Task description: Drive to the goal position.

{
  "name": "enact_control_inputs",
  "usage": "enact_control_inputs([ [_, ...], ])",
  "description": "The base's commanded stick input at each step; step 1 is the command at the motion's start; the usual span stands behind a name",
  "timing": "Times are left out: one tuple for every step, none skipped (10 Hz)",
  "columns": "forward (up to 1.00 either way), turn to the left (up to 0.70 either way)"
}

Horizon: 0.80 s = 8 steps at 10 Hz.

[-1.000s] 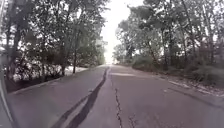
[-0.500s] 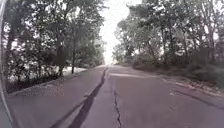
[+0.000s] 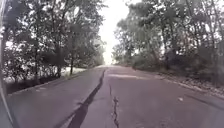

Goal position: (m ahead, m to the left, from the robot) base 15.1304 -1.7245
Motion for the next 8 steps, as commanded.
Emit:
enact_control_inputs([
  [0.7, 0.0],
  [0.7, 0.0],
  [0.7, 0.0],
  [0.7, 0.0],
  [0.7, 0.0],
  [0.7, 0.0],
  [0.7, 0.0],
  [0.7, 0.0],
])
